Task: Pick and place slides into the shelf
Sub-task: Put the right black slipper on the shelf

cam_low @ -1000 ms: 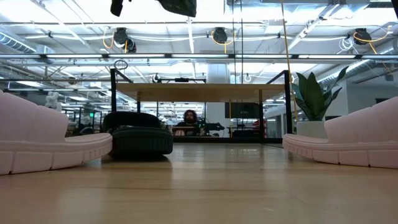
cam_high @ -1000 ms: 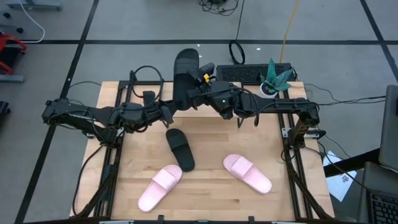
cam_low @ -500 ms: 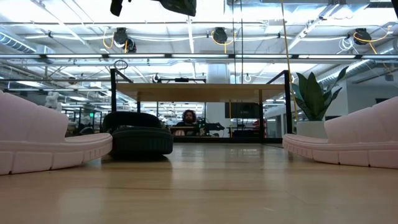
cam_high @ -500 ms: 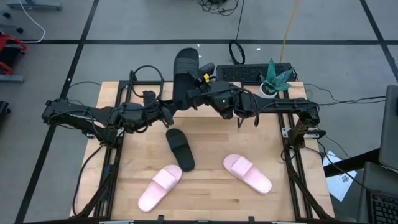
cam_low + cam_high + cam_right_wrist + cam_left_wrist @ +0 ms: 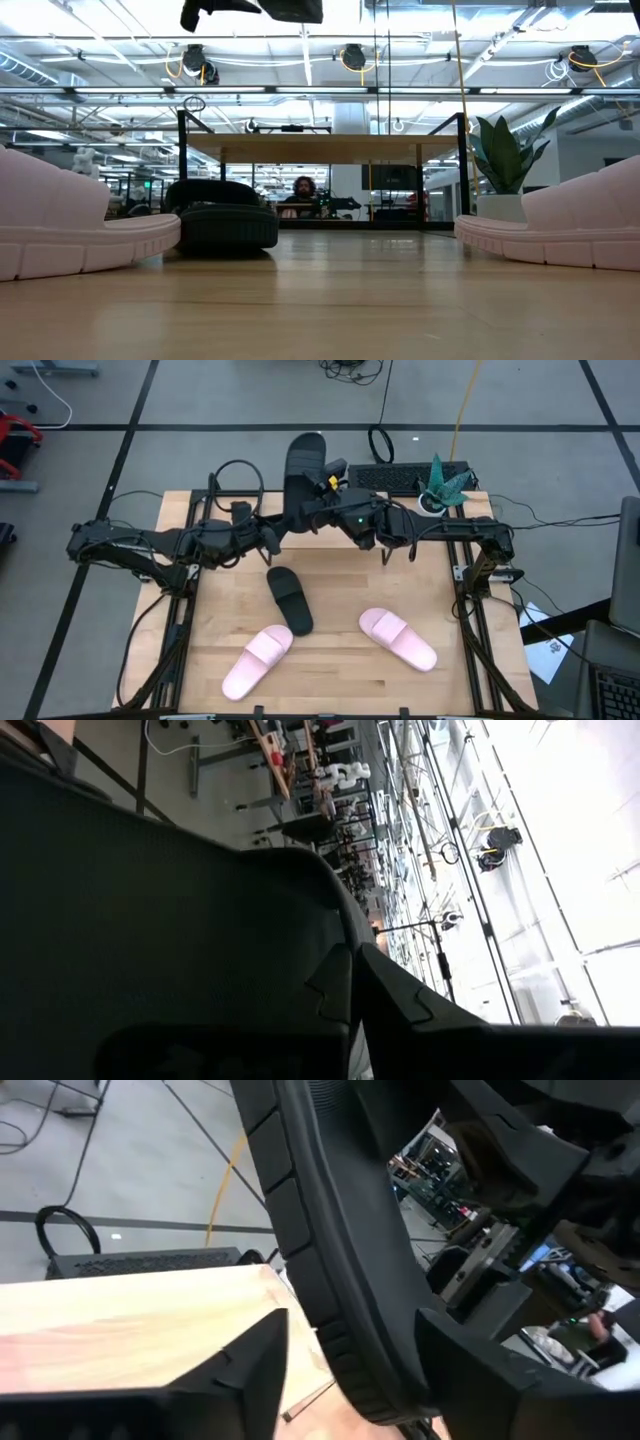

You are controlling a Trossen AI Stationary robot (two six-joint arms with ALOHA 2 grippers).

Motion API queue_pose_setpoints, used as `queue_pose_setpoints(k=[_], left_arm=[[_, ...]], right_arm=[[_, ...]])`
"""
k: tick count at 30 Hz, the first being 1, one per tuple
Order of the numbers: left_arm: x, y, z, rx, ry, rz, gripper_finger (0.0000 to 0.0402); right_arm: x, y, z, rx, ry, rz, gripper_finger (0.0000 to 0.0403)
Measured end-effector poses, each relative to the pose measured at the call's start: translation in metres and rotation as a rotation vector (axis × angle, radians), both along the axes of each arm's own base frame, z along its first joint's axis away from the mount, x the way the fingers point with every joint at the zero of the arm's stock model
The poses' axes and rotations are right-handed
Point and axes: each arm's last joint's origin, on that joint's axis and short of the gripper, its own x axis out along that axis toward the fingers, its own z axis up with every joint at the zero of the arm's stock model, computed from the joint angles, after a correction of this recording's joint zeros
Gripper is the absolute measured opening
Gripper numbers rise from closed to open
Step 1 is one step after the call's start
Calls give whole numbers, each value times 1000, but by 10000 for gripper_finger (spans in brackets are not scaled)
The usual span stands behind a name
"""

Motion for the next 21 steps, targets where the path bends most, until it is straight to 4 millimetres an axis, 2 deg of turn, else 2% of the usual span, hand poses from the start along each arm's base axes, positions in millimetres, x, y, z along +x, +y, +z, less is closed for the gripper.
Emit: queue_pose_setpoints(k=[7, 12, 16, 21], left_arm=[[0, 1, 0, -13, -7, -9, 316], [-3, -3, 3, 10, -5, -51, 370], [-8, -6, 4, 57, 35, -82, 394], [-22, -5, 0, 45, 123, -64, 396]], right_arm=[[0, -1, 0, 0, -1, 0, 0], [-1, -7, 0, 2, -2, -16, 0], [-1, -10, 0, 5, -5, -24, 0], [-1, -10, -1, 3, 6, -24, 0]])
